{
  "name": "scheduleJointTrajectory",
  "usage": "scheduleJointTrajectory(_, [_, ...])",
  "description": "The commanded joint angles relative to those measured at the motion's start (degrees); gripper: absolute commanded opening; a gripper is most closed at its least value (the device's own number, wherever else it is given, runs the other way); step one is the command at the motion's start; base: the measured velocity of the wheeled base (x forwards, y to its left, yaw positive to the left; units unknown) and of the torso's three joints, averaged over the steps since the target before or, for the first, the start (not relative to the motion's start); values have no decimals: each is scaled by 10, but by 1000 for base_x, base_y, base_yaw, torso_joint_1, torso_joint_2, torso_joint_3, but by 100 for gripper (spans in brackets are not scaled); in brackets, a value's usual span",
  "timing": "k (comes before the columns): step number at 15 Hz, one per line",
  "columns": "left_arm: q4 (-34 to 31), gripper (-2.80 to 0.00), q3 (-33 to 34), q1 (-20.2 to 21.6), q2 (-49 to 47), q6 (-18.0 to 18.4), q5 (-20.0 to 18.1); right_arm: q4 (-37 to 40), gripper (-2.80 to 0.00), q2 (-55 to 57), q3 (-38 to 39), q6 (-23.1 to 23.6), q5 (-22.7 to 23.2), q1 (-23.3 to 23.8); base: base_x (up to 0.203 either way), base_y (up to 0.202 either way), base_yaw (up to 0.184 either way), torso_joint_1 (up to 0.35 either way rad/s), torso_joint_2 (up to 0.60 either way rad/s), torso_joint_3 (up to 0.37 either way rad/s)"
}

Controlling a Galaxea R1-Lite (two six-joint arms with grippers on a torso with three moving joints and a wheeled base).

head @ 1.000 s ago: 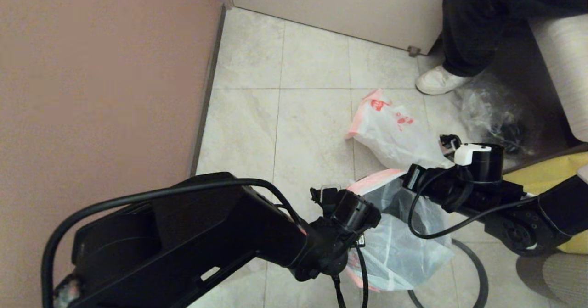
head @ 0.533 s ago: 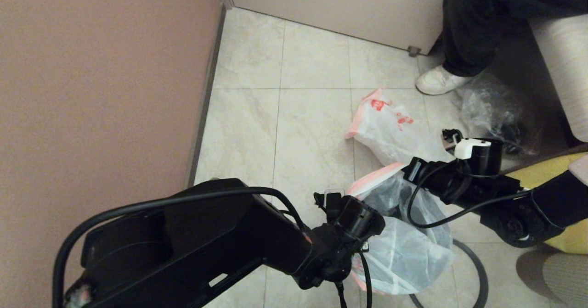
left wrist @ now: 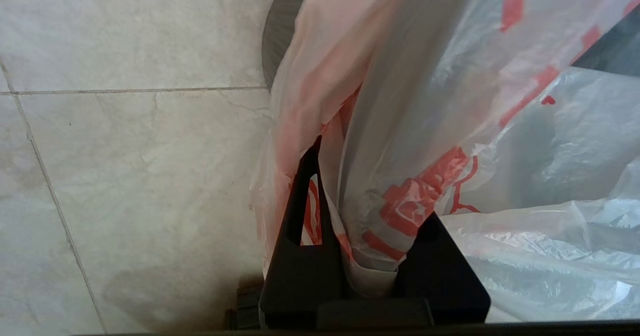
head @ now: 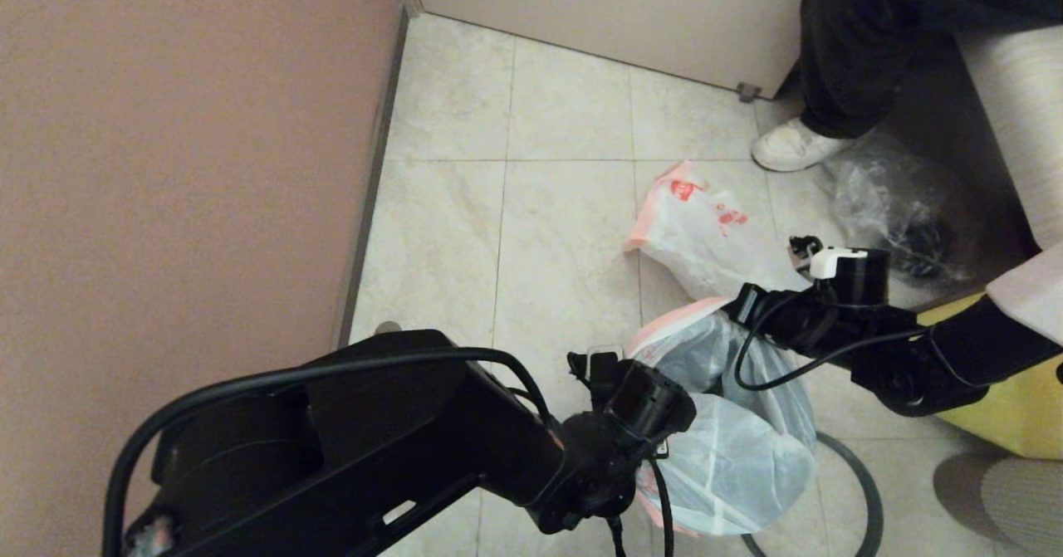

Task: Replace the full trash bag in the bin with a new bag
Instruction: Put the new garbage bag on the trash can

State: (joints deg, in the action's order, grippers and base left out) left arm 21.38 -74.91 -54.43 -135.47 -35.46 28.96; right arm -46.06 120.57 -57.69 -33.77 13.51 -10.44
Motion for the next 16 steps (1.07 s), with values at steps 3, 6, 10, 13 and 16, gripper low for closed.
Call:
scheduleJointTrajectory(3, [3, -280, -2, 4, 18, -4, 7, 232, -280, -86, -46, -2, 65, 5, 0, 0, 0, 0, 0, 0])
scheduleJointTrajectory(6, [7, -280, -2, -1, 31, -4, 7, 396, -280, -110, -136, -11, 100, 14, 0, 0, 0, 0, 0, 0])
scheduleJointTrajectory(10, [30, -280, 9, -10, 36, -2, 7, 402, -280, -74, -210, -25, 104, 35, 0, 0, 0, 0, 0, 0])
scheduleJointTrajectory(13, [30, -280, 8, -6, 35, -2, 7, 428, -280, -75, -230, -38, 151, 37, 0, 0, 0, 0, 0, 0])
scheduleJointTrajectory(16, [31, -280, 9, -8, 30, -2, 7, 434, -280, -76, -226, -38, 152, 35, 0, 0, 0, 0, 0, 0])
